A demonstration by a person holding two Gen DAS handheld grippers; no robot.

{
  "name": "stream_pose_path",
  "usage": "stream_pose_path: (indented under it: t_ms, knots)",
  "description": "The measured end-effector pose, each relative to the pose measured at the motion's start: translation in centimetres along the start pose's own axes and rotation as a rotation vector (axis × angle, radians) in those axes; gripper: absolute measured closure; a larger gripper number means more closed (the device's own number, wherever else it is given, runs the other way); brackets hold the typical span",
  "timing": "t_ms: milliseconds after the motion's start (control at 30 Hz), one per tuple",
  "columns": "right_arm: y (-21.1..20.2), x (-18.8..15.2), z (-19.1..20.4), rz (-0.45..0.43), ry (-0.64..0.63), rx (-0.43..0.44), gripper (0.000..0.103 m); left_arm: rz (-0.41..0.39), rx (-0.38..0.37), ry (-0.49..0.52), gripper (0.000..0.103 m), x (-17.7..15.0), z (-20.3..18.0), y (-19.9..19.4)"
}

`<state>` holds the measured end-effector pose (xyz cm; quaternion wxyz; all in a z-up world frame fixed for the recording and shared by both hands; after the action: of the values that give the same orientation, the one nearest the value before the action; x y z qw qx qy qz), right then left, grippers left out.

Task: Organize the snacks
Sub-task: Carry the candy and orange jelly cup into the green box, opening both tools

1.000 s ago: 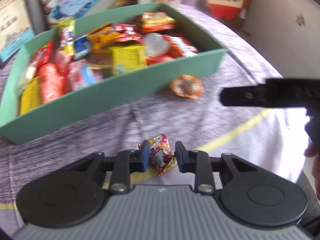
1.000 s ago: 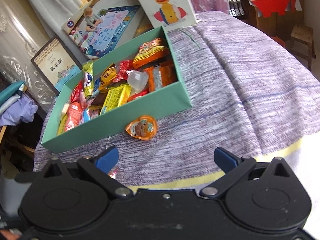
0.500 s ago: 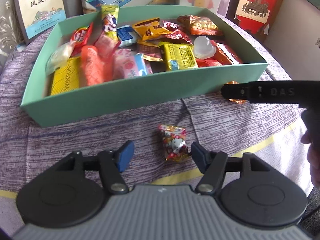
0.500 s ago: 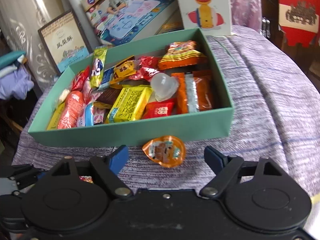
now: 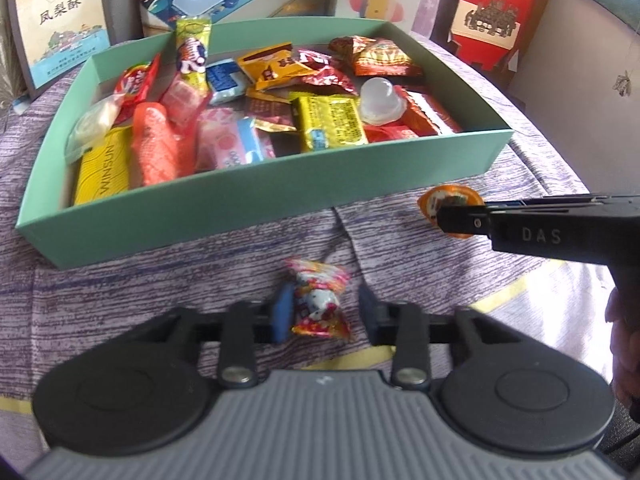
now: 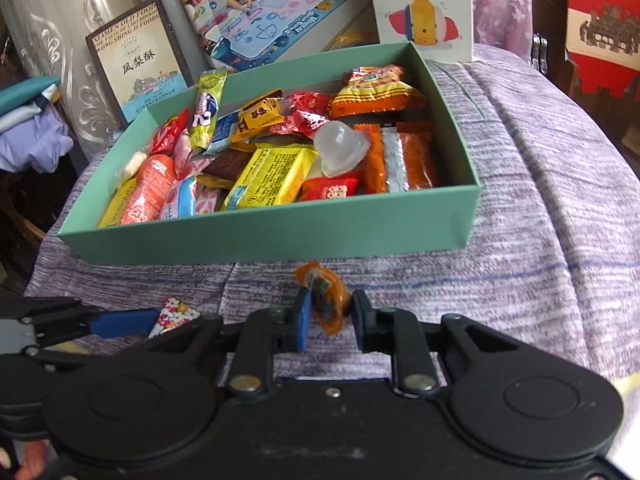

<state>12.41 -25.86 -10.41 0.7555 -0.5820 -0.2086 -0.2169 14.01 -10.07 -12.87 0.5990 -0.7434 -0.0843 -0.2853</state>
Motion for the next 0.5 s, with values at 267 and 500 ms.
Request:
stream_pose_path:
  t_ms: [267, 500]
  knots:
    - [-2.9, -0.1, 0.6, -0.002, 0.031, 0.045, 0.082, -0.031, -0.018, -0.048, 0.08, 0.0, 1.3, -1.6]
    - [-5.5, 3.2, 3.7, -0.056, 0.016, 0.13, 0.082, -0.155, -0.008, -0.109, 0.08, 2.5, 4.2, -6.2]
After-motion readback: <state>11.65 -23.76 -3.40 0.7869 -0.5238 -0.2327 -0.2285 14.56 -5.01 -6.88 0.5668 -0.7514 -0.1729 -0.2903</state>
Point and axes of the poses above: each gripper's, at about its wrist camera, not at the fingertips, and y roughly the way its jaws point, z to its left, x to its top, the point moved 9 cm from there along y, roughly the way its jaws point, and after that the axes turned 1 degree about y, right-handed, at the moved point
